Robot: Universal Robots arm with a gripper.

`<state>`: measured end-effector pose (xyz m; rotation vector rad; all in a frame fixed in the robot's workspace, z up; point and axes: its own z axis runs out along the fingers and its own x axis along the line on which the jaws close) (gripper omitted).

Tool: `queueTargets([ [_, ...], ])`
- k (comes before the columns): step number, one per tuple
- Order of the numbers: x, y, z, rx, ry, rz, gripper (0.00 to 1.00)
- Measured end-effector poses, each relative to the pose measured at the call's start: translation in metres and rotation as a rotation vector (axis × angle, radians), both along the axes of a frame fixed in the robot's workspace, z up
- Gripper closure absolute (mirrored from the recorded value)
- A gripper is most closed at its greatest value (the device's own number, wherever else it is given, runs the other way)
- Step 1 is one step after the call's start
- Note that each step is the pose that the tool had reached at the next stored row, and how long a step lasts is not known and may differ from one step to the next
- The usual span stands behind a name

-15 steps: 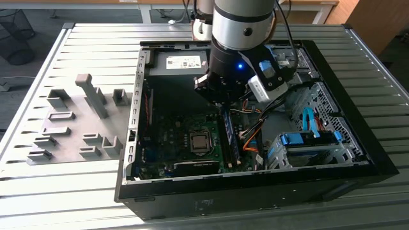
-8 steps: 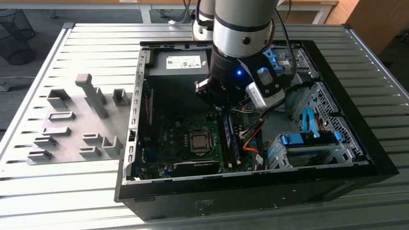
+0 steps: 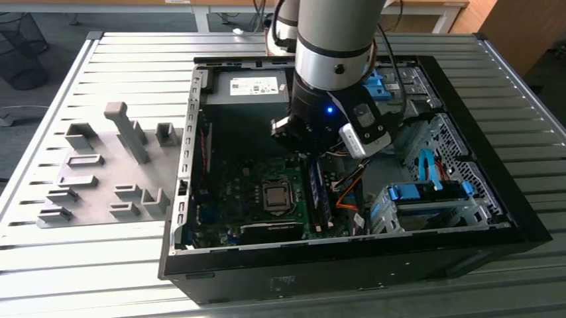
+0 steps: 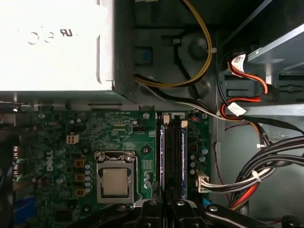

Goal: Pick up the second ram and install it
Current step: 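Insert the second ram into the second slot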

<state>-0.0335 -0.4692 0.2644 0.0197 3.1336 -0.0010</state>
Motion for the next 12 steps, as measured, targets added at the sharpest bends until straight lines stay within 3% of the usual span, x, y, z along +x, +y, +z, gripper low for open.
queueTargets([
  [12, 0.001, 0.0, -0.0218, 0.0013, -0.0001, -0.007, 0.86],
])
